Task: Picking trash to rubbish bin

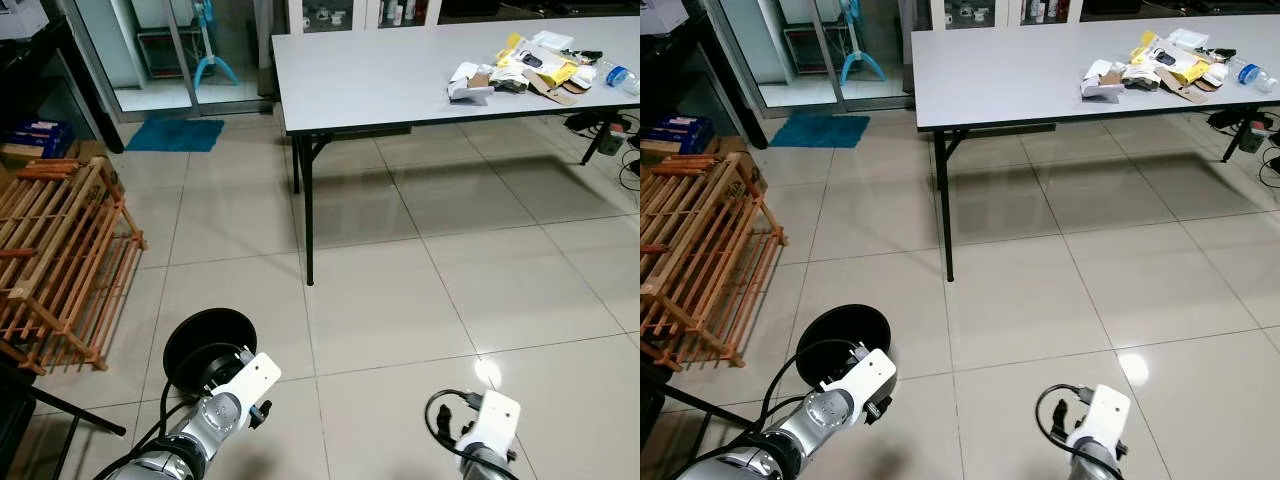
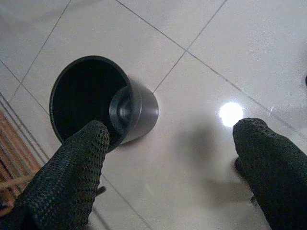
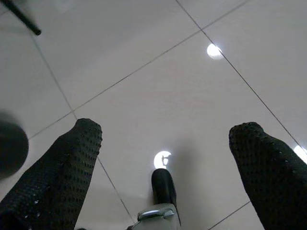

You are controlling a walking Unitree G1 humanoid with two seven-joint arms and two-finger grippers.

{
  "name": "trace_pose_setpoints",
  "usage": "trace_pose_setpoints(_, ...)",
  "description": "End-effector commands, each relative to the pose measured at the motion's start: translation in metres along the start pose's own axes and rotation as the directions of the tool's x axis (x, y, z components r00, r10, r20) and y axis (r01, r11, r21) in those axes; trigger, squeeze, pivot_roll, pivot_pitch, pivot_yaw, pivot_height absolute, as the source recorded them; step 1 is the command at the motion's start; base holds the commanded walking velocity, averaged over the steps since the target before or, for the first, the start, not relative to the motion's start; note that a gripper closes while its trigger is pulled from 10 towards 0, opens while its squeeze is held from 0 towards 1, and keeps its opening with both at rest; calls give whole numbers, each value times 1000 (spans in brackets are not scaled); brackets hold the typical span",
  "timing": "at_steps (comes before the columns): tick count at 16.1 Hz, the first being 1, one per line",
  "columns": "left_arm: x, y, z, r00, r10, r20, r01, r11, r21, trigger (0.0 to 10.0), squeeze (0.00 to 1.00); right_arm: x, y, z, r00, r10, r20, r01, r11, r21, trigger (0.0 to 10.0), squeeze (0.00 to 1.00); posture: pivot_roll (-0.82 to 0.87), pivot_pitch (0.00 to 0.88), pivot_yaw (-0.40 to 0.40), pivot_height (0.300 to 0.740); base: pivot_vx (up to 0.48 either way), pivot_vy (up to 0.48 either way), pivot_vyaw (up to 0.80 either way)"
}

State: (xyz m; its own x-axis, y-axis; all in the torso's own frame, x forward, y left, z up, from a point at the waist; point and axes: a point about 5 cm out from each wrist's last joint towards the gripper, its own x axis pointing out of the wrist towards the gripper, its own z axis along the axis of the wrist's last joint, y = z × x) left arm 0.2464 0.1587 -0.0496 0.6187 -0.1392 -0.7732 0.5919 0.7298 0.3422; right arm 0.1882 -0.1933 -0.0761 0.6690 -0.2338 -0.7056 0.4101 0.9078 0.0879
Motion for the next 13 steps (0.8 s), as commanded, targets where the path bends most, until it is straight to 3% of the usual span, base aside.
trace_pose_setpoints(1, 0, 1, 1, 1000, 13, 5, -13, 1000, -14, 10000, 0, 0, 2, -1, 1000, 21, -4, -21, 999, -39, 10000, 0, 108, 8, 29, 740, 0, 0, 0)
trace_pose_setpoints(8, 0, 0, -3, 1000, 11, -10, -11, 999, -44, 10000, 0, -2, -9, -8, 999, 5, -47, -11, 991, -130, 10000, 0, 118, 13, -7, 740, 0, 0, 0)
trace_pose_setpoints(13, -1, -1, -5, 1000, 14, -9, -14, 998, -56, 10000, 0, -4, -15, -14, 998, 7, -67, -19, 984, -179, 10000, 0, 125, 18, -31, 740, 0, 0, 704)
